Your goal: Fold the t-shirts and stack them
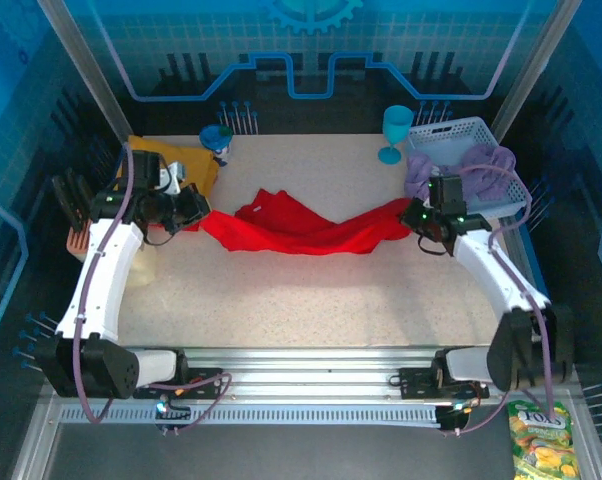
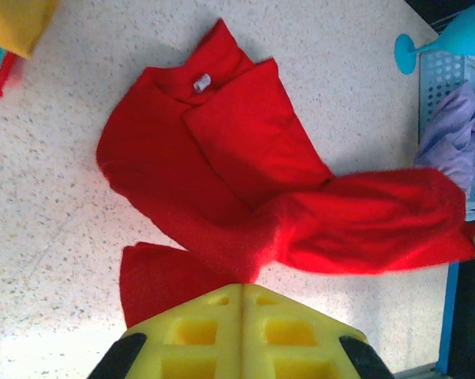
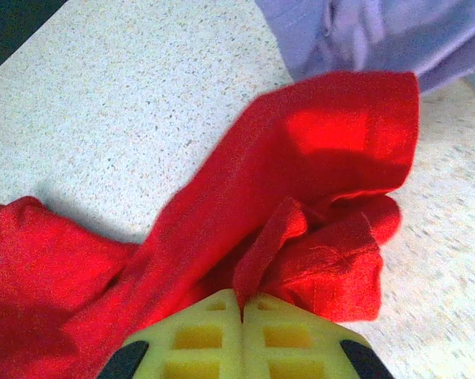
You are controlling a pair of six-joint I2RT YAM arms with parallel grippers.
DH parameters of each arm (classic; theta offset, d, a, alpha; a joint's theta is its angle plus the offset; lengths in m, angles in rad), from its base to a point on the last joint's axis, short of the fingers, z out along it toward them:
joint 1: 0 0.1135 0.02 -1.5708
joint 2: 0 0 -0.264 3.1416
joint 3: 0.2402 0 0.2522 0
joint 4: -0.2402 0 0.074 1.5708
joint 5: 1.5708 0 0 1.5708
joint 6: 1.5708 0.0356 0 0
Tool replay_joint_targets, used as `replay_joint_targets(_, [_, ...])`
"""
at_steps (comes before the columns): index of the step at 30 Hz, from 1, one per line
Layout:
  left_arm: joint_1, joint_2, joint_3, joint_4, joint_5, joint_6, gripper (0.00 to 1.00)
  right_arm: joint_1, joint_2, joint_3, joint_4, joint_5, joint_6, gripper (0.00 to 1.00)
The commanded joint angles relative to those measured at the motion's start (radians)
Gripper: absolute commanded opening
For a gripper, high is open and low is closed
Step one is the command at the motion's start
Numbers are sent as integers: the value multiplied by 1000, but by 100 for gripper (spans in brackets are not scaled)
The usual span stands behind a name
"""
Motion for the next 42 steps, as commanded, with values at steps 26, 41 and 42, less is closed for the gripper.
replay_joint_targets(26, [56,30,65,-28,8,54,0,9,-121,-330,-65,-145,5,50])
replay_joint_targets(41, [58,7,73,-20,54,48,0,18,-142,-237,-95,-113,-35,0])
replay_joint_targets(42, [59,-2,83,-14,67,42,0,18,-174,-194,-134,-91,-50,0])
